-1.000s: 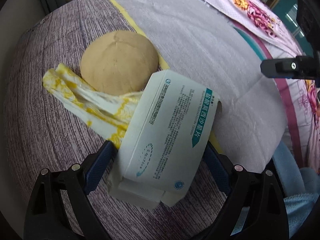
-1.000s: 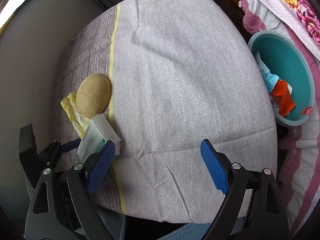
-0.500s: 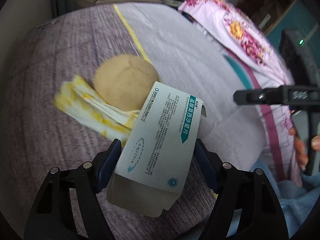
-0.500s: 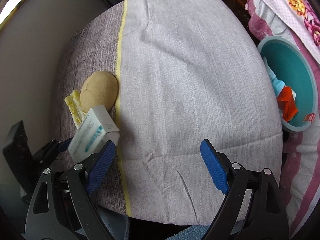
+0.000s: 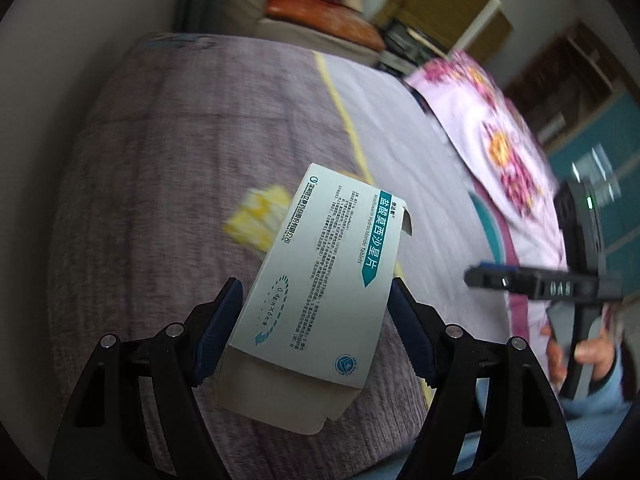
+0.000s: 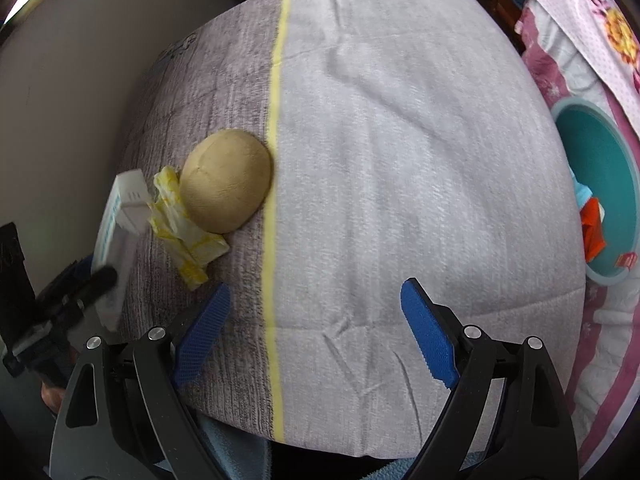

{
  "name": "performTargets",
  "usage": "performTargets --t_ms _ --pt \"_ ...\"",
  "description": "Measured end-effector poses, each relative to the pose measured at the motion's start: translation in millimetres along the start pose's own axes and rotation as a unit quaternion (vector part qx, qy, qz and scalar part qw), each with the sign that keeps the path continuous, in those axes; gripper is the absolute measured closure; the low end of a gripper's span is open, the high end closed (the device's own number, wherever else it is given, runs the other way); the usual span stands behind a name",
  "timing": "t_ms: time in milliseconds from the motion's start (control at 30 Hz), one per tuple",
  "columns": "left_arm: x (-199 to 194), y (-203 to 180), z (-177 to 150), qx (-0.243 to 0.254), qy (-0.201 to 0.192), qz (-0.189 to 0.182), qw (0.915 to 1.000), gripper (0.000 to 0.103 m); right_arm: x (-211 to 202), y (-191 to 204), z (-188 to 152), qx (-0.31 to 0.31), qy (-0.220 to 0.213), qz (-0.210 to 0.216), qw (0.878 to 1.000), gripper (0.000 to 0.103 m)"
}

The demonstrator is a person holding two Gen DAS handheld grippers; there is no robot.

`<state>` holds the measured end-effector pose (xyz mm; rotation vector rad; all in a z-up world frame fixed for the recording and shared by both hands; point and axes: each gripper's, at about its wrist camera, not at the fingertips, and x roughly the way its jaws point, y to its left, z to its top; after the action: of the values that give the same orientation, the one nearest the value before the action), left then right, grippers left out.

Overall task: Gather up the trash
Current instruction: 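Hold the medicine box in the left tool while the right tool grasps the coconut shell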

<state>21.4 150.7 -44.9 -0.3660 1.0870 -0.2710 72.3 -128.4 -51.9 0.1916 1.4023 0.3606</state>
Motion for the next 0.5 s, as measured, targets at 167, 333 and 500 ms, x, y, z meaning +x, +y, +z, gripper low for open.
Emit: performTargets --t_ms 167,333,500 --pt "-9.6 25.0 3.5 -0.022 -0.020 0.045 0.9986 0.028 9.7 22.7 10.8 -0.027 0.000 -0.002 1.000 0.020" --pt "-1.3 46.6 1.9 -0.041 -0.013 0.065 0.9970 0.028 23.5 48.4 25.9 -0.064 -0.001 -0.006 0.998 0.020" --pt "-5.4 63.4 1.2 -0.058 -0.019 0.072 0.9955 0.028 50.5 70.5 45.9 -0.101 -0.002 -0.038 0.994 0.020"
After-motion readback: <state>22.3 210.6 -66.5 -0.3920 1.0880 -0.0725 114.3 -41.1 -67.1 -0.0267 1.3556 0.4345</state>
